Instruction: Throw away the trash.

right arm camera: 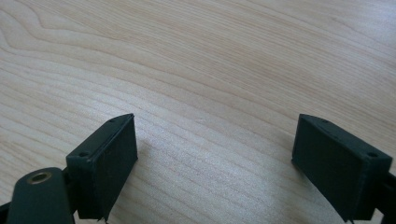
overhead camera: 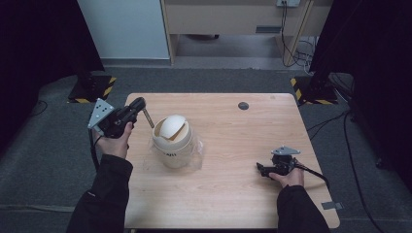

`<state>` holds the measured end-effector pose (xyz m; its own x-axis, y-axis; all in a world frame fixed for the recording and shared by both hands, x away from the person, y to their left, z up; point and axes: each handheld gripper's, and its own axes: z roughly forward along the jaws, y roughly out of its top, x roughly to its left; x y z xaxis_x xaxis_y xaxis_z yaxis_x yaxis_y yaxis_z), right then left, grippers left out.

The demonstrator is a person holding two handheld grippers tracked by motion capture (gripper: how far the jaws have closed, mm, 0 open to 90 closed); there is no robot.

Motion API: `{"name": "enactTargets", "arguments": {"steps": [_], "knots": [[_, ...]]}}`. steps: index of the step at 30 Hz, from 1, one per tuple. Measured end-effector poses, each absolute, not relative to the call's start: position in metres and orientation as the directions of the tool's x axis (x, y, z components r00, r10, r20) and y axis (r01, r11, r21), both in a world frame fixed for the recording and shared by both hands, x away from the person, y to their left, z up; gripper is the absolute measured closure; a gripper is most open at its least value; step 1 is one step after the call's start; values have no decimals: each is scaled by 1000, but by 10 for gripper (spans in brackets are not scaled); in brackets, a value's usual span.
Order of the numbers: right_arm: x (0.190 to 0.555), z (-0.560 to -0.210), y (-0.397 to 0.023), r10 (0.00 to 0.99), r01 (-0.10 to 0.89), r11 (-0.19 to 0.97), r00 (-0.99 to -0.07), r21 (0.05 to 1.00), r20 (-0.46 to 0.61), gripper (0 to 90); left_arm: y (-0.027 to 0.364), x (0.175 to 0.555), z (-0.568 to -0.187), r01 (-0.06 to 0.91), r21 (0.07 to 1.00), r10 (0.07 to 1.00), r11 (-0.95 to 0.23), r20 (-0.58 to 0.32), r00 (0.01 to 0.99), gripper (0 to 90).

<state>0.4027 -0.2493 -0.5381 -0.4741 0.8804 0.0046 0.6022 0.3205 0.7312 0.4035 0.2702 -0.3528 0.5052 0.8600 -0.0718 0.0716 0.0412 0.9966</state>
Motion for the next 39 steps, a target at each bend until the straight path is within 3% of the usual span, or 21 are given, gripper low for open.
{"name": "enactTargets", "arguments": {"steps": [18, 29, 39], "knots": [[403, -538, -249, 878, 603, 321, -478, 731, 8, 138, 256, 420, -396, 172, 984, 837, 47, -133, 530, 810], [403, -538, -249, 877, 602, 324, -481, 730, 7, 134, 273, 402, -398, 181, 981, 838, 73, -159, 522, 544], [403, -538, -249, 875, 601, 327, -484, 729, 7, 123, 312, 359, -435, 297, 955, 875, 16, -157, 458, 369]]}}
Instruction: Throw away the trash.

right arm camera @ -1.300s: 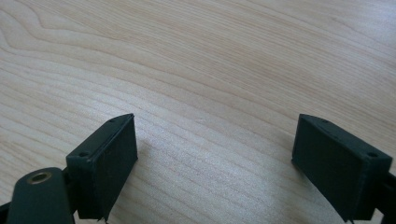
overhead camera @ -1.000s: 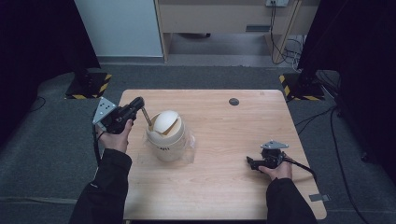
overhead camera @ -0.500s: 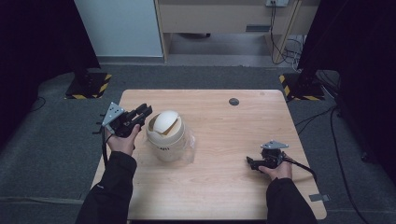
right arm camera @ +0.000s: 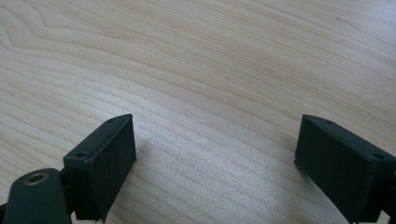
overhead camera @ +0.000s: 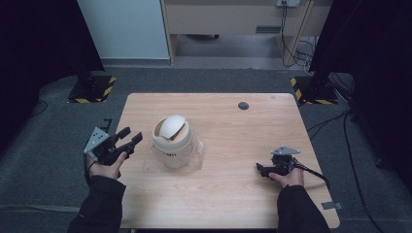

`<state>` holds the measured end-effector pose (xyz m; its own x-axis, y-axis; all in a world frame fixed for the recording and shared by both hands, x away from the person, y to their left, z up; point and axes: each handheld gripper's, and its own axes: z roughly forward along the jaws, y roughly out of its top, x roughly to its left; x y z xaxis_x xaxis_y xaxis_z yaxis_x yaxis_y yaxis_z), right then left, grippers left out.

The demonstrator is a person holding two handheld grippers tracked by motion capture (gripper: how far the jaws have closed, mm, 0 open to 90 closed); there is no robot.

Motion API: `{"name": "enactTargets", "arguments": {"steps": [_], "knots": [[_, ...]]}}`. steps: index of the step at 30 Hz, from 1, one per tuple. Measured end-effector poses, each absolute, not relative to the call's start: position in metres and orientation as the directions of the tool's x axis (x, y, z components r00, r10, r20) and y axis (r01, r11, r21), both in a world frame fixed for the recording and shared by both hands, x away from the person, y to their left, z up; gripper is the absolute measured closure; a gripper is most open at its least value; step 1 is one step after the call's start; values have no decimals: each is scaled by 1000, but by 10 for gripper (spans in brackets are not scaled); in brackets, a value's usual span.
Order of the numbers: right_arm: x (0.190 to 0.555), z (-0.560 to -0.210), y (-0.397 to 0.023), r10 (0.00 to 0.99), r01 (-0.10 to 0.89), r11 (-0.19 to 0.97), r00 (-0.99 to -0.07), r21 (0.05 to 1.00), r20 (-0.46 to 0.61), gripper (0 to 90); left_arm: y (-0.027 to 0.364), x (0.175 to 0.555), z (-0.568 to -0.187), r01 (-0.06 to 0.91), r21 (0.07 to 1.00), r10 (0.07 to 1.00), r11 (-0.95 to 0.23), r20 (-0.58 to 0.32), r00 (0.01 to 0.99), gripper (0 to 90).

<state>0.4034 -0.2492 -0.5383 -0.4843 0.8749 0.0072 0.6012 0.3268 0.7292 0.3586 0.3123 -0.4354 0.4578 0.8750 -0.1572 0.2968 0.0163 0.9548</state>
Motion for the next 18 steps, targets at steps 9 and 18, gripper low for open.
{"name": "enactTargets", "arguments": {"steps": [9, 18], "knots": [[404, -539, -248, 871, 607, 334, -490, 721, 9, 81, 328, 359, -490, 540, 836, 906, -97, -151, 396, 247], [406, -539, -248, 874, 619, 336, -486, 710, 11, 22, 321, 370, -520, 667, 709, 902, -229, -104, 420, 170]]}}
